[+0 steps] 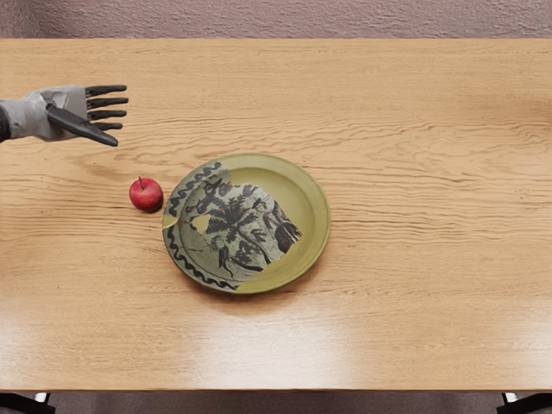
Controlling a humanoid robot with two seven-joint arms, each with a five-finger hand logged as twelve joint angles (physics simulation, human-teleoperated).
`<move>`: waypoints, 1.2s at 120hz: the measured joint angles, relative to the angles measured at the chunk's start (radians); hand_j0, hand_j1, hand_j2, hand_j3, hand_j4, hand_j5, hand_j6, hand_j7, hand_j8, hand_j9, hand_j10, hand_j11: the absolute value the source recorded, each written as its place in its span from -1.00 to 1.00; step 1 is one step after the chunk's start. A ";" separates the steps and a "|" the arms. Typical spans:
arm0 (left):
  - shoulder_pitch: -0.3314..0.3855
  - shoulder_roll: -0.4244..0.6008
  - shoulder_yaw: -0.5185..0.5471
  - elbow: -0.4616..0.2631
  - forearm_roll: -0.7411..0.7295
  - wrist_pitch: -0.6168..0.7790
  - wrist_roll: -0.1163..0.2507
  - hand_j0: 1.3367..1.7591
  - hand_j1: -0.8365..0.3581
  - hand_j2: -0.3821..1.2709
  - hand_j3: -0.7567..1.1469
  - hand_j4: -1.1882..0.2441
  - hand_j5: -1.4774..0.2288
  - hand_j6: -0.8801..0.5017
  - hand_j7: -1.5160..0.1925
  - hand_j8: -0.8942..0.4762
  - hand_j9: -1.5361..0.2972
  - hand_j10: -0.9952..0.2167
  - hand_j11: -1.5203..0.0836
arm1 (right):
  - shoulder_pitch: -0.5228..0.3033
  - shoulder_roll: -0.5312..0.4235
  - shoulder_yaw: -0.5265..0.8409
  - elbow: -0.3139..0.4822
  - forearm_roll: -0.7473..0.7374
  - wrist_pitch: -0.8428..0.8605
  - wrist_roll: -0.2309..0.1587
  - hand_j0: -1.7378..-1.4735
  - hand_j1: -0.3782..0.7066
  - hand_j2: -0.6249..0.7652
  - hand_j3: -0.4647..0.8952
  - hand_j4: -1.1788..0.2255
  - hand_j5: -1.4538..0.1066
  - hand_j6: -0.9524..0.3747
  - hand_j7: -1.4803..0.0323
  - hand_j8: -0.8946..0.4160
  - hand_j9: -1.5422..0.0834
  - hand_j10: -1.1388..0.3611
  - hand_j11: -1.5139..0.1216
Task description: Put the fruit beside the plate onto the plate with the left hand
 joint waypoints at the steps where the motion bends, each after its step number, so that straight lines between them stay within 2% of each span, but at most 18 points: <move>1: 0.000 0.000 0.000 0.000 0.000 0.000 0.000 0.52 0.98 -0.54 -0.20 0.66 0.73 0.27 0.77 0.30 0.67 0.64 0.89 | 0.000 0.000 0.000 0.000 0.000 0.000 0.000 -0.40 -0.91 -0.11 -0.32 0.66 0.84 0.41 0.93 0.34 0.87 0.50 0.83; 28: -0.011 0.002 0.002 -0.004 0.002 0.000 0.005 0.52 0.98 -0.54 -0.21 0.66 0.73 0.27 0.77 0.30 0.67 0.64 0.89 | 0.000 0.000 0.000 0.000 0.000 0.000 0.002 -0.40 -0.91 -0.11 -0.32 0.66 0.84 0.41 0.93 0.34 0.87 0.50 0.83; 51: -0.092 -0.019 0.003 -0.007 0.016 0.000 0.153 0.52 0.98 -0.54 -0.21 0.65 0.73 0.27 0.77 0.30 0.67 0.64 0.89 | 0.000 0.000 0.000 0.000 0.000 0.000 0.002 -0.40 -0.91 -0.11 -0.32 0.66 0.84 0.41 0.93 0.34 0.87 0.50 0.83; 60: -0.103 -0.021 0.001 -0.014 0.055 0.000 0.190 0.52 0.98 -0.54 -0.20 0.65 0.73 0.27 0.77 0.30 0.67 0.64 0.89 | 0.000 0.000 0.000 0.000 0.000 0.000 0.002 -0.40 -0.91 -0.11 -0.32 0.66 0.84 0.41 0.93 0.34 0.87 0.50 0.83; 68: -0.141 0.036 0.003 -0.089 0.103 0.000 0.205 0.52 0.98 -0.54 -0.20 0.65 0.73 0.27 0.77 0.30 0.67 0.64 0.89 | 0.000 0.000 0.000 0.000 0.000 0.000 0.002 -0.40 -0.91 -0.11 -0.32 0.66 0.84 0.41 0.93 0.34 0.87 0.50 0.83; 78: -0.186 0.088 0.018 -0.251 0.191 0.000 0.211 0.52 0.98 -0.54 -0.21 0.65 0.72 0.27 0.77 0.30 0.67 0.64 0.89 | 0.000 0.000 0.000 0.000 0.000 0.000 0.002 -0.40 -0.91 -0.11 -0.32 0.66 0.84 0.41 0.93 0.34 0.87 0.50 0.83; 89: -0.295 0.110 0.110 -0.440 0.252 0.000 0.211 0.52 0.98 -0.54 -0.21 0.65 0.72 0.27 0.77 0.30 0.67 0.63 0.89 | 0.000 0.000 0.000 0.000 0.000 0.000 0.002 -0.40 -0.91 -0.11 -0.32 0.66 0.84 0.41 0.93 0.34 0.87 0.50 0.83; 102: -0.347 0.105 0.221 -0.597 0.327 0.052 0.202 0.52 0.97 -0.54 -0.20 0.65 0.72 0.26 0.77 0.30 0.67 0.63 0.89 | 0.000 0.000 0.000 0.000 0.000 0.000 0.002 -0.40 -0.91 -0.11 -0.32 0.66 0.84 0.41 0.93 0.34 0.87 0.50 0.83; 110: -0.351 0.104 0.255 -0.647 0.379 0.126 0.197 0.52 0.97 -0.54 -0.20 0.65 0.72 0.26 0.77 0.30 0.67 0.63 0.89 | 0.000 0.000 0.000 0.000 0.000 0.000 0.002 -0.40 -0.91 -0.11 -0.32 0.66 0.84 0.41 0.93 0.34 0.87 0.50 0.83; 118: -0.388 0.107 0.280 -0.673 0.415 0.186 0.194 0.52 0.97 -0.54 -0.20 0.65 0.72 0.26 0.77 0.29 0.67 0.63 0.89 | 0.000 0.000 0.000 0.000 0.000 0.000 0.002 -0.40 -0.91 -0.11 -0.32 0.66 0.84 0.41 0.93 0.34 0.87 0.50 0.83; 144: -0.430 0.050 0.398 -0.699 0.509 0.366 0.193 0.52 0.98 -0.54 -0.20 0.65 0.72 0.26 0.77 0.29 0.67 0.63 0.89 | 0.000 0.000 0.000 0.000 0.000 0.000 0.002 -0.40 -0.91 -0.11 -0.32 0.66 0.84 0.41 0.93 0.34 0.87 0.50 0.83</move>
